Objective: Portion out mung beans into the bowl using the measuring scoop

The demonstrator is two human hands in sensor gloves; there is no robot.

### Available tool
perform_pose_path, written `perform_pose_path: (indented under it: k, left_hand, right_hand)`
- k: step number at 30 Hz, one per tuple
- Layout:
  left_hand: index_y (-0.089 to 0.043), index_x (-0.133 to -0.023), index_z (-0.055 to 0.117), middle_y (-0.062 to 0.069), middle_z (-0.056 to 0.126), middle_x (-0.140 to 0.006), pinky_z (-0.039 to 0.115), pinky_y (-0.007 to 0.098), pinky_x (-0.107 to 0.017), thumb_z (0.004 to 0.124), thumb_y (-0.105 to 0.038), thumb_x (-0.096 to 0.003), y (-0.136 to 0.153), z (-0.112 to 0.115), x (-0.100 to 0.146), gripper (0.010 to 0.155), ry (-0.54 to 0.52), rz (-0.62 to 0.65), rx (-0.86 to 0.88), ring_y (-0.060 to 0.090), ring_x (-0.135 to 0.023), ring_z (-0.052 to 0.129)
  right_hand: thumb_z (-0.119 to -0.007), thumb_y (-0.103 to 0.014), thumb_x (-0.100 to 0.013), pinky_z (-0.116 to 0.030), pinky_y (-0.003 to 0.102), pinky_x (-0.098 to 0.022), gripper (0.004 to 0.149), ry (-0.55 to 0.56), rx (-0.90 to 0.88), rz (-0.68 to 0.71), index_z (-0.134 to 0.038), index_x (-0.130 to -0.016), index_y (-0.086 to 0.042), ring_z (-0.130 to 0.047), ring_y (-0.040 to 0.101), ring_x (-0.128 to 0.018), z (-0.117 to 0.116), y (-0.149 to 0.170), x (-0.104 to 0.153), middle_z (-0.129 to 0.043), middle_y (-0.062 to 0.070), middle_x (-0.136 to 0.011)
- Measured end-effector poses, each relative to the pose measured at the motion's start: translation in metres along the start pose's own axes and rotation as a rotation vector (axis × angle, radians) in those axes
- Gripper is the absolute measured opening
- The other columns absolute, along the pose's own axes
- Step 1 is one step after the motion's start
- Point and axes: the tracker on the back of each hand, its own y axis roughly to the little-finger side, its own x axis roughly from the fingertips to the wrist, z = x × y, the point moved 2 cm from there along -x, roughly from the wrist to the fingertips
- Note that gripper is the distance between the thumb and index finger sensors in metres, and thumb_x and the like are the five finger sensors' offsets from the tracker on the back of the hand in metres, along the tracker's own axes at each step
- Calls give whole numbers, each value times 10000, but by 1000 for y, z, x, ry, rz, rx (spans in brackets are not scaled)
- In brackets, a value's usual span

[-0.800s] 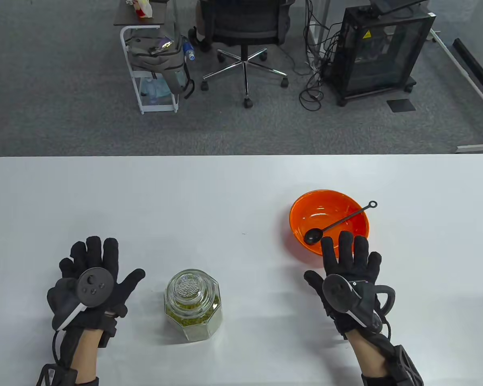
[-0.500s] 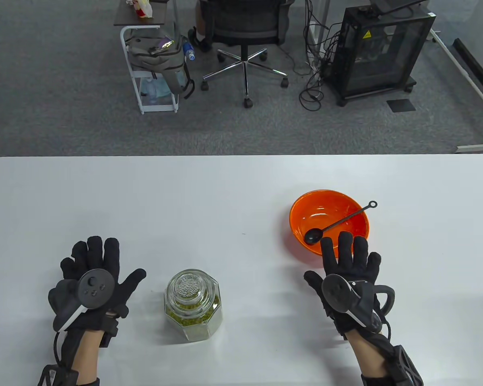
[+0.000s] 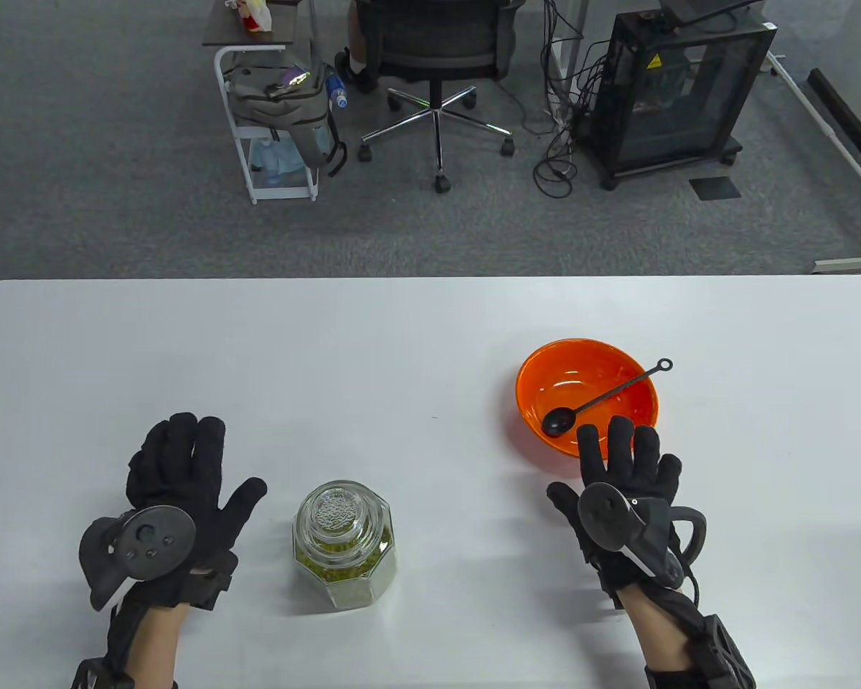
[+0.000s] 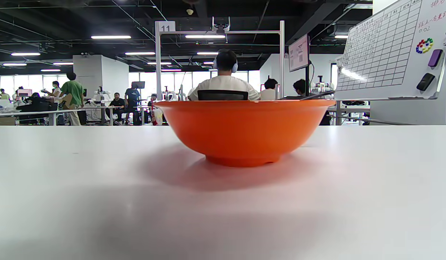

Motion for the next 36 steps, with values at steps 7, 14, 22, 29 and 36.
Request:
perform_pose_path:
  k: [7,14,22,29,36]
  left_hand:
    - [-158,-1151,383,221,347,-1197,366,729,-718,484,-824,-481,-23,5,1,950,15,123,117,581,-1063,362]
    - [-136,-1148,388,235,373,-1189,442,685,-705,531,-867,-466,-53,19,2,1010,101,239,185,555,-1036,445]
    - [-112,-1143,407,244,411,-1175,479,672,-691,560,-881,-460,-81,35,2,1040,200,290,153,540,-995,525]
    - [-126,-1144,422,229,439,-1173,483,677,-690,601,-877,-462,-89,46,-1,1030,243,284,103,537,-990,544]
    - [-133,-1129,483,198,548,-1129,513,678,-683,701,-819,-477,-92,53,-4,971,264,271,62,517,-968,610]
  right_hand:
    - [-600,-702,-433,-396,739,-714,850,-34,-4,-8,-302,-1113,-289,-338,541,-1068,-3,1,-2,-246,160,-1199]
    - [-601,-700,-434,-399,740,-712,849,-36,-2,-1,-305,-1113,-284,-339,544,-1065,-4,0,-1,-248,174,-1196]
    - [-601,-699,-433,-401,739,-712,851,-49,16,-1,-302,-1112,-283,-343,544,-1064,-7,-2,-1,-250,176,-1194]
    - [-599,-699,-434,-402,738,-713,850,-50,17,-12,-301,-1112,-282,-344,543,-1065,-7,-1,0,-250,175,-1194]
    - [-601,-697,-434,-401,738,-714,850,-75,13,-27,-300,-1112,-282,-342,542,-1065,-12,3,-2,-247,177,-1194]
